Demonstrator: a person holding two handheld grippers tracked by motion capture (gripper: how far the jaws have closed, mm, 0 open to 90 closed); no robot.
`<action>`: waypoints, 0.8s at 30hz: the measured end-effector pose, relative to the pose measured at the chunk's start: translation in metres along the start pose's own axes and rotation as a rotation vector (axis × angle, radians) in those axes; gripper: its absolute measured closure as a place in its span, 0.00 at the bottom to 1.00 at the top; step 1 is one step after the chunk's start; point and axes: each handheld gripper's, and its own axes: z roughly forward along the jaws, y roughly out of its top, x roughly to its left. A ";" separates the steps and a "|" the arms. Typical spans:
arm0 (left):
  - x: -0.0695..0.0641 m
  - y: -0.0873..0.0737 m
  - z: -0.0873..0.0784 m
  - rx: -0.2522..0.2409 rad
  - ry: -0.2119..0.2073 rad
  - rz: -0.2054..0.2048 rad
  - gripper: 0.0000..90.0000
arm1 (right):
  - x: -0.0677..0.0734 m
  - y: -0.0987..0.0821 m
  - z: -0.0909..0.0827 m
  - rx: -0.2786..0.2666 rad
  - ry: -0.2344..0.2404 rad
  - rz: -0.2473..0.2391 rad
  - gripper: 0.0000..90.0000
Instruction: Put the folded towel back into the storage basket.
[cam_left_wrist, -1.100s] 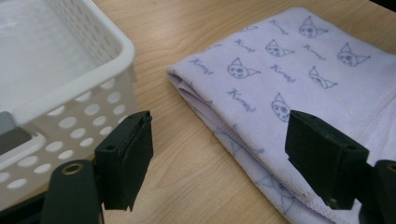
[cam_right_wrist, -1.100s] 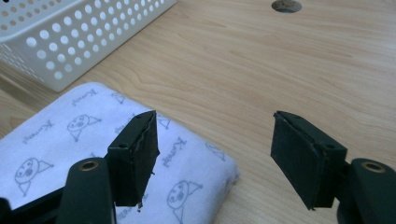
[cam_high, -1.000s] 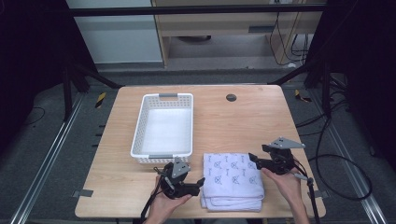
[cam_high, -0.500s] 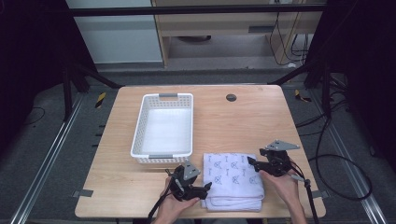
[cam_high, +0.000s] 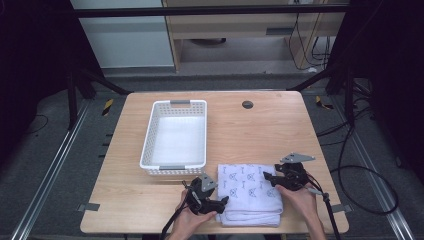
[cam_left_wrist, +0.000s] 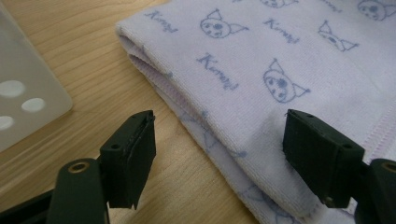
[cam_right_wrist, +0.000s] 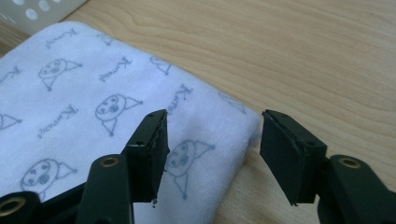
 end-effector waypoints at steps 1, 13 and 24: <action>0.000 0.000 0.001 0.001 0.000 0.000 0.27 | 0.000 -0.001 0.001 0.010 0.001 0.000 0.47; -0.001 -0.001 0.008 0.015 -0.026 -0.019 0.27 | 0.002 -0.003 0.009 0.043 -0.007 -0.009 0.49; -0.001 -0.001 0.011 0.018 -0.052 -0.030 0.31 | 0.000 -0.005 0.011 0.050 0.006 0.025 0.49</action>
